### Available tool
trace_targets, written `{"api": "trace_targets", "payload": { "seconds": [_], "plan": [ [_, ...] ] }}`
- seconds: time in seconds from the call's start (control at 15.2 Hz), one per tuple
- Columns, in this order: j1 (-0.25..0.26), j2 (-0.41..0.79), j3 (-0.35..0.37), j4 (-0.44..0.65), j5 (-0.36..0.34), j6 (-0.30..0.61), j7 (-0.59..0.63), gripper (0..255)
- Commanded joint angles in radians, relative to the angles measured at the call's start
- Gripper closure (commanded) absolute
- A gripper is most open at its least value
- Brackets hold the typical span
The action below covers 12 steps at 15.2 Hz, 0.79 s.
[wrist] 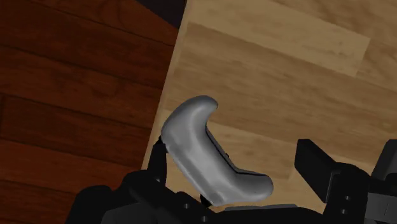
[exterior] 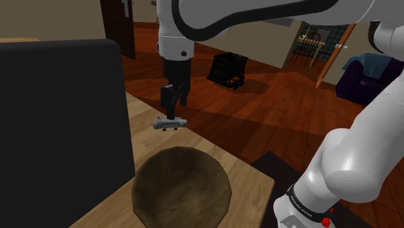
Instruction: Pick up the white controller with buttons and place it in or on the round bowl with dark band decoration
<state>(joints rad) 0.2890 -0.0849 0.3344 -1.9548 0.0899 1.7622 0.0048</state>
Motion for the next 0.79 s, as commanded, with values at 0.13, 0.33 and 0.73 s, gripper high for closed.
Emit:
{"api": "trace_targets", "payload": {
  "seconds": [0.13,0.33,0.73],
  "plan": [
    [0.046,0.094,0.049,0.090,-0.018,0.013,-0.015,0],
    [0.047,0.095,0.050,0.064,-0.017,0.040,-0.016,0],
    [0.050,0.100,0.052,-0.005,-0.017,0.114,-0.015,0]
  ]
}}
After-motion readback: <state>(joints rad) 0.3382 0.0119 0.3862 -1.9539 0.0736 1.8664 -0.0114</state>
